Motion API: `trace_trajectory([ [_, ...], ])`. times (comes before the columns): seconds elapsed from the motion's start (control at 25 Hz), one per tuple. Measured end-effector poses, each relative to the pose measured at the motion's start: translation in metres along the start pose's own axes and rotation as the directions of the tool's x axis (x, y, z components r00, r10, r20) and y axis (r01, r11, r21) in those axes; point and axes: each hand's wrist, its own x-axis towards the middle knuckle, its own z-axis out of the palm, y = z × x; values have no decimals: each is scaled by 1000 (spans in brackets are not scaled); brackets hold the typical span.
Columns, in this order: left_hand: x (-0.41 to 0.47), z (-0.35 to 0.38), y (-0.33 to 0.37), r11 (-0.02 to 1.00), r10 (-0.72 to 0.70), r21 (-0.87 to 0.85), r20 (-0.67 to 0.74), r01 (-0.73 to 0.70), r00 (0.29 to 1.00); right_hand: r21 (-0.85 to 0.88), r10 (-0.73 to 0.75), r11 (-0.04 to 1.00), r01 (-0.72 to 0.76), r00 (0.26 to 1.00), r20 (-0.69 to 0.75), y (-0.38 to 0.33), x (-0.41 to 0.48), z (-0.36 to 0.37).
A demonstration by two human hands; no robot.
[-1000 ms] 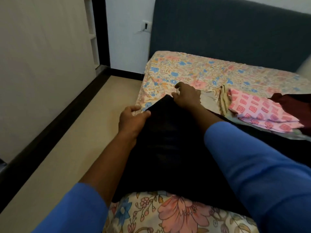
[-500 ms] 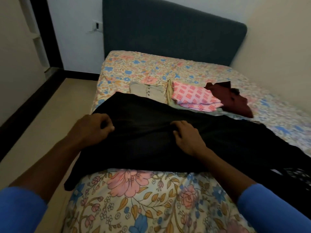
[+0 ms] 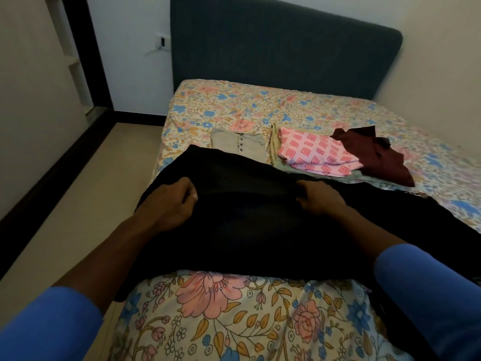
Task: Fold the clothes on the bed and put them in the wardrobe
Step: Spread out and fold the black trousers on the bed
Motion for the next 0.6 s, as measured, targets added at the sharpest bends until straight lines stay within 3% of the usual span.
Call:
trace_trajectory([
  [0.08, -1, -4, -1, 998, 22, -54, -33, -23, 999, 48, 25, 999, -22, 998, -54, 2, 5, -2],
  [0.24, -6, -31, -8, 998, 33, 47, 120, -39, 992, 193, 120, 980, -55, 932, -343, 1, -5, 4],
  [0.36, -23, -36, -18, 998, 46, -32, -56, -48, 997, 315, 136, 949, 3, 898, -418, -5, -1, 5],
  [0.48, 24, -53, -18, 985, -3, -170, -227, -37, 974, 341, 133, 939, 46, 865, -485, -13, 30, -9],
  [0.6, 126, -74, -25, 998, -50, 23, -171, 54, 984, 435, 257, 900, -35, 849, -462, -14, 72, -10],
])
